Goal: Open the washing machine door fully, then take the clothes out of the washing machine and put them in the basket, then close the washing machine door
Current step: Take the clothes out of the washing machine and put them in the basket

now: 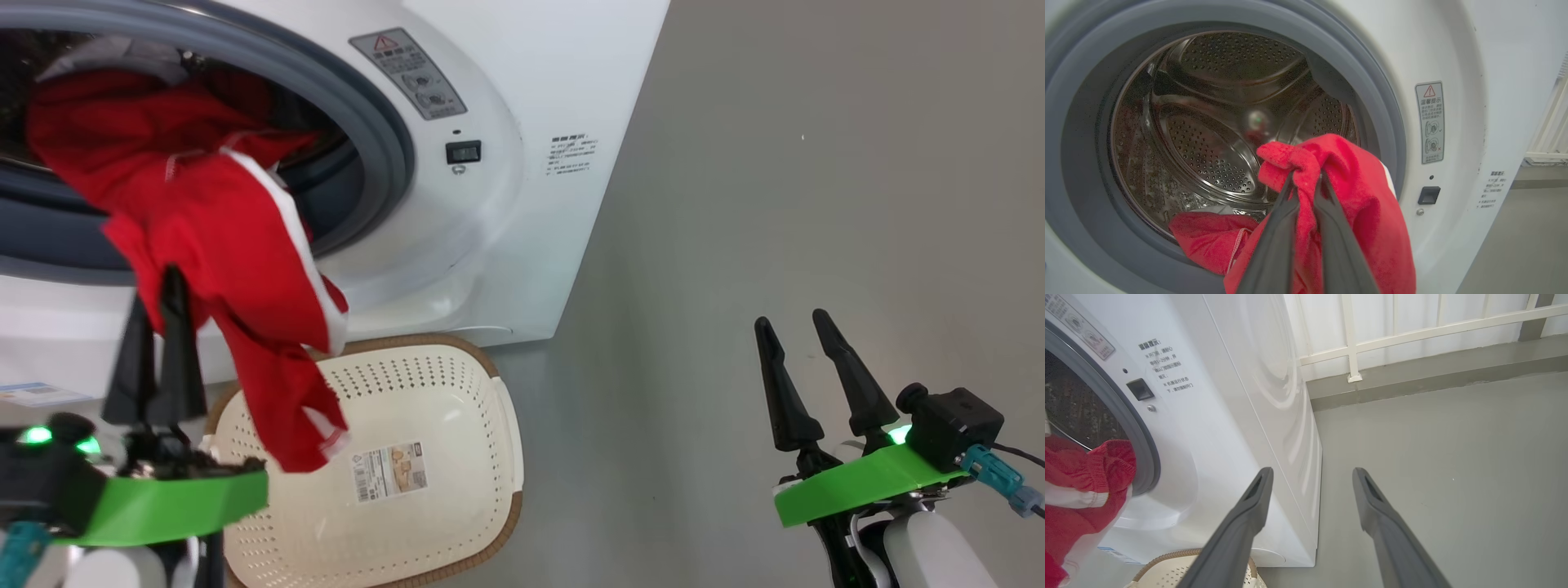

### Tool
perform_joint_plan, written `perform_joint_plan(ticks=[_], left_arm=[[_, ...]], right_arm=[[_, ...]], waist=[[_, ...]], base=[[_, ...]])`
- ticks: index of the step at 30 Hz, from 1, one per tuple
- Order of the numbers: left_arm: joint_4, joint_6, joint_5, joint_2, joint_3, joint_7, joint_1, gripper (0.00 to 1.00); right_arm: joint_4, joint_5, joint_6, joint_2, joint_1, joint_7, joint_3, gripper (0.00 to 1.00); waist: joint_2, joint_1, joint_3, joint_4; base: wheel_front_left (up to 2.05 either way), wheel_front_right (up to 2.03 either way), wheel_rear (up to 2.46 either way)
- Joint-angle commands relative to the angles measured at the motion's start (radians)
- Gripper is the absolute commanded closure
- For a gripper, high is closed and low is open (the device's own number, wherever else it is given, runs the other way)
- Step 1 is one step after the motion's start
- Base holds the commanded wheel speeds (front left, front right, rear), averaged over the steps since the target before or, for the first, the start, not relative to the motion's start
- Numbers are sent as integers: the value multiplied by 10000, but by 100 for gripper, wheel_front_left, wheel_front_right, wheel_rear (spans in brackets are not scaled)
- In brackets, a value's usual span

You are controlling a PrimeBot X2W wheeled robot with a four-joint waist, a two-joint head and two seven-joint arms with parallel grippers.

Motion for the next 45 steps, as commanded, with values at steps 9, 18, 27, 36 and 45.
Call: perform_joint_plan(ticks=[9, 18, 27, 36, 45], left_arm=[[1419, -45, -134, 134, 61, -38, 167, 100], [3706, -200, -19, 134, -4, -38, -378, 100], [5806, -252, 336, 134, -69, -38, -1241, 100], [7453, -257, 187, 343, -562, -38, -1997, 100], [8950, -258, 8, 589, -639, -38, -2818, 100]], right_arm=[[-295, 14, 75, -18, -256, -65, 180, 0], [-384, 123, 75, -18, -541, -65, 226, 0], [-498, 122, 75, -18, -797, -65, 169, 0], [-613, 184, 75, -18, -1005, -65, 202, 0], [-684, 197, 75, -18, -1186, -65, 234, 0]], waist=[[0, 0, 339, -88], [0, 0, 994, -208], [0, 0, 1816, -367], [0, 0, 2485, -503], [0, 0, 3012, -523]], base=[[0, 0, 0], [0, 0, 0], [0, 0, 0], [0, 0, 0], [0, 0, 0]])
